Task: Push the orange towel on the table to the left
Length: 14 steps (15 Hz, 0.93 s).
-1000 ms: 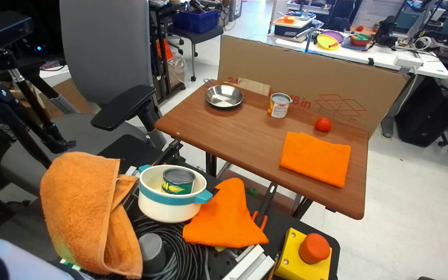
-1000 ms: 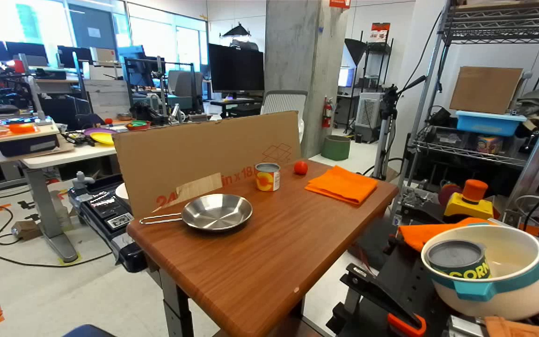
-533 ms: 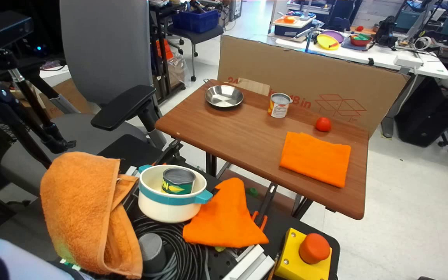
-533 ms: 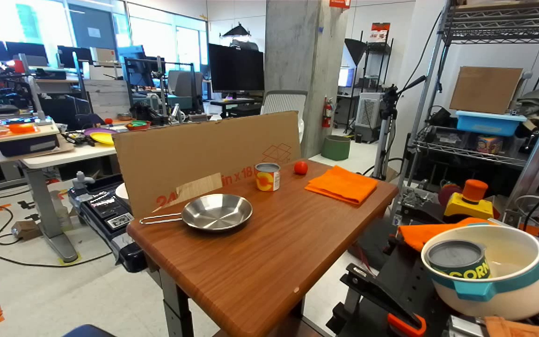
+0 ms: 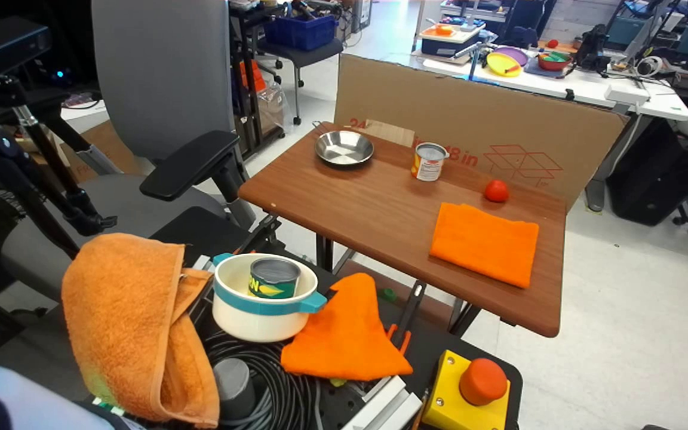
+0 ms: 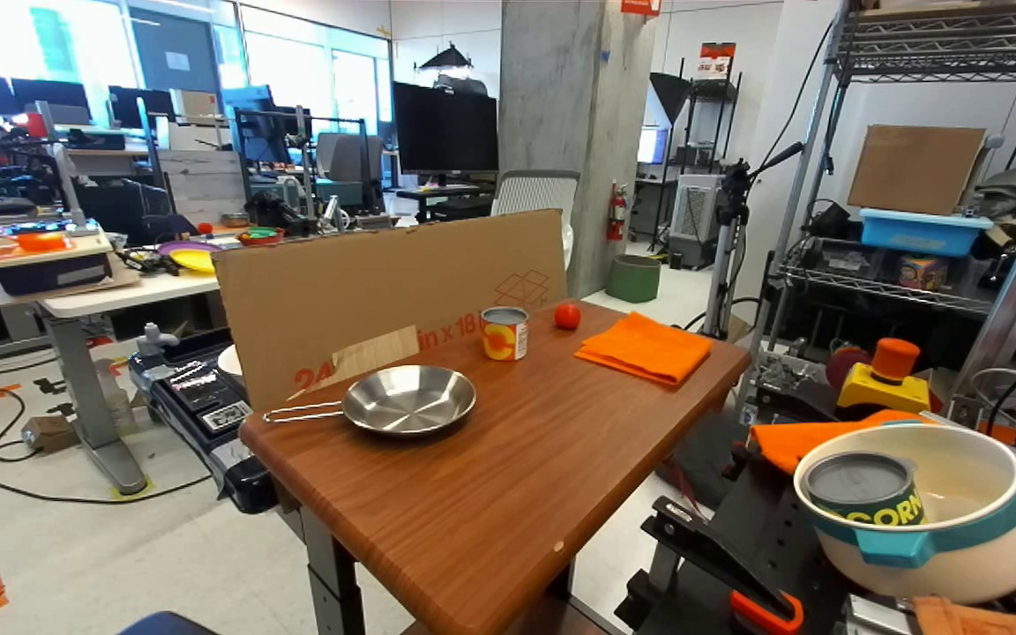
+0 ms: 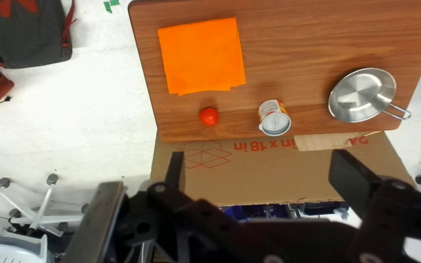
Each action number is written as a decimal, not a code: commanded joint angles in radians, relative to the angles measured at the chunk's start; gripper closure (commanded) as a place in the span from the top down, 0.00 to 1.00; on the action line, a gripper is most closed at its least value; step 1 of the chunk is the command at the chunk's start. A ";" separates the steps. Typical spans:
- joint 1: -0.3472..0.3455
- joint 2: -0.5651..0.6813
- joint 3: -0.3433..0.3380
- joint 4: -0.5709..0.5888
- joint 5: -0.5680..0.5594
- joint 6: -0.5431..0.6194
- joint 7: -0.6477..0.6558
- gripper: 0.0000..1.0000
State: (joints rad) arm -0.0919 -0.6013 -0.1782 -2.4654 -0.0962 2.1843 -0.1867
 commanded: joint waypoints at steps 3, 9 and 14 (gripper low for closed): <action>-0.038 0.381 -0.003 0.152 -0.028 0.167 0.013 1.00; -0.078 0.746 -0.010 0.358 -0.085 0.197 0.048 1.00; -0.072 0.981 -0.035 0.524 -0.185 0.175 0.130 1.00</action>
State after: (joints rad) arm -0.1716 0.2481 -0.1951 -2.0616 -0.2145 2.3823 -0.1101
